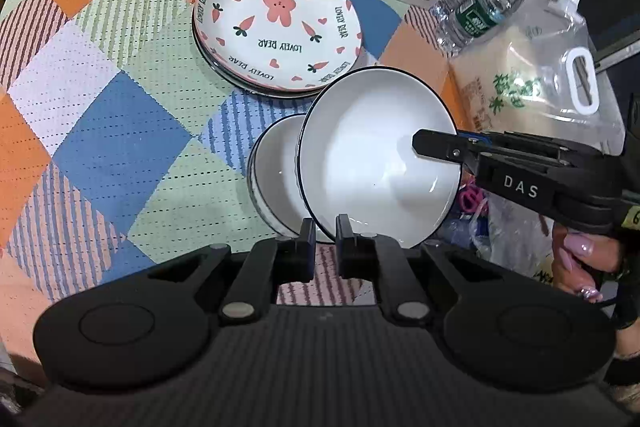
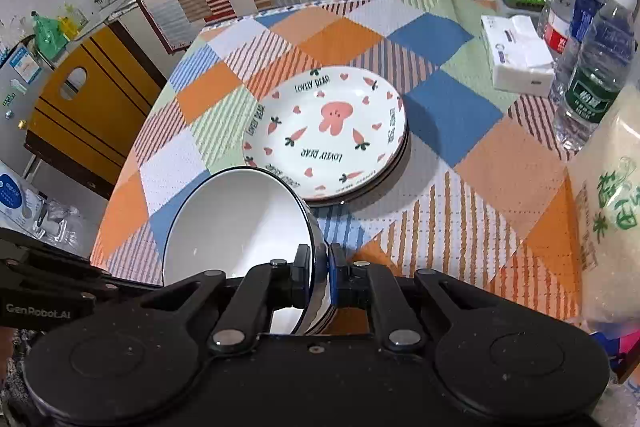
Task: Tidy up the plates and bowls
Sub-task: 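Carry the bowl over the nested bowls and lower it onto them, then open the right gripper and grasp the nested bowl stack with the left gripper, then lift the three nested bowls with the left gripper while the right gripper steadies them, then lower the bowl stack onto the bunny plate stack and open the left gripper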
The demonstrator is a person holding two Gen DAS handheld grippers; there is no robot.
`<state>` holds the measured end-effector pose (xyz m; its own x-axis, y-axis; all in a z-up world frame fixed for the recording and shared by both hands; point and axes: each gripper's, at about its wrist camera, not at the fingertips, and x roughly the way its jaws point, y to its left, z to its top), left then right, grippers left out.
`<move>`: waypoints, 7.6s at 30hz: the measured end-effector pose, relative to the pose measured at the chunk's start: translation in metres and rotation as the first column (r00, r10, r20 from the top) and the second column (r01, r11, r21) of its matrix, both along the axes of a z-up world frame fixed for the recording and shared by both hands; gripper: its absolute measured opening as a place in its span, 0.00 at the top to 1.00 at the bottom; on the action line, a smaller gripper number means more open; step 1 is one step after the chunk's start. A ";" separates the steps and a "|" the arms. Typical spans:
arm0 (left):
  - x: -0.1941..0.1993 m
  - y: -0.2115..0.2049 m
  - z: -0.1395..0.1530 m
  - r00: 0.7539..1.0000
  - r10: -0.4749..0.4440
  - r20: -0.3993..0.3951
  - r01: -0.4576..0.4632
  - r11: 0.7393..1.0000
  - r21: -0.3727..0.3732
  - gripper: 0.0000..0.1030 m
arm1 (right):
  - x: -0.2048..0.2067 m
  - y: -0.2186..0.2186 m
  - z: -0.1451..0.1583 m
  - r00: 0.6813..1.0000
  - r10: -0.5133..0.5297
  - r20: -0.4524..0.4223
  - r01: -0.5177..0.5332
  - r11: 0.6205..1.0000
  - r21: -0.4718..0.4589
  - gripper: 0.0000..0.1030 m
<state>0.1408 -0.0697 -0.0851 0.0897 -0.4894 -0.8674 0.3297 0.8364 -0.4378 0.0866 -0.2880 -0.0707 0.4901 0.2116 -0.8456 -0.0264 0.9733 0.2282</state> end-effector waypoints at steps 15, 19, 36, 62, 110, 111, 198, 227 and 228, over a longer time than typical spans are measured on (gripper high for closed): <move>0.016 -0.001 -0.027 0.996 -0.028 -0.082 0.033 0.997 0.064 0.92 | 0.013 0.017 -0.027 0.997 0.051 -0.053 -0.052 0.998 -0.031 0.88; 0.018 -0.004 -0.030 0.995 -0.033 -0.091 0.039 0.997 0.066 0.92 | 0.013 0.022 -0.031 0.997 0.067 -0.047 -0.070 0.994 -0.079 0.88; 0.013 -0.016 -0.032 0.994 -0.094 -0.058 0.098 0.993 0.068 0.92 | 0.006 0.034 -0.047 0.990 0.139 -0.001 -0.136 0.971 -0.197 0.83; -0.001 0.051 -0.075 0.982 0.116 0.152 -0.091 0.983 -0.157 0.48 | -0.079 0.023 -0.070 0.916 0.323 0.236 -0.319 0.946 -0.056 0.28; 0.019 0.023 -0.142 0.968 0.252 -0.011 -0.244 0.922 -0.300 0.57 | -0.039 0.050 -0.157 0.883 0.306 0.356 -0.271 0.951 -0.146 0.02; 0.018 0.022 -0.142 0.968 0.250 -0.004 -0.240 0.923 -0.300 0.57 | -0.039 0.049 -0.158 0.883 0.305 0.356 -0.270 0.952 -0.145 0.02; 0.197 -0.027 -0.108 0.961 0.268 0.068 -0.239 0.928 -0.286 0.52 | 0.127 0.036 -0.124 0.856 0.355 0.377 -0.221 0.909 -0.354 0.03; 0.102 0.012 -0.032 0.850 0.352 0.393 -0.202 0.905 -0.374 0.38 | 0.059 0.029 -0.085 0.851 0.265 0.454 -0.122 0.940 -0.319 0.02; 0.095 0.012 -0.026 0.844 0.342 0.413 -0.187 0.910 -0.370 0.37 | 0.056 0.029 -0.081 0.852 0.263 0.453 -0.122 0.941 -0.315 0.02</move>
<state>0.2361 -0.0578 -0.1113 0.6033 -0.6186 -0.5034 0.3417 0.7708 -0.5376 0.1425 -0.2590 -0.1513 0.8220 0.1474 -0.5501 -0.2578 0.9576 -0.1287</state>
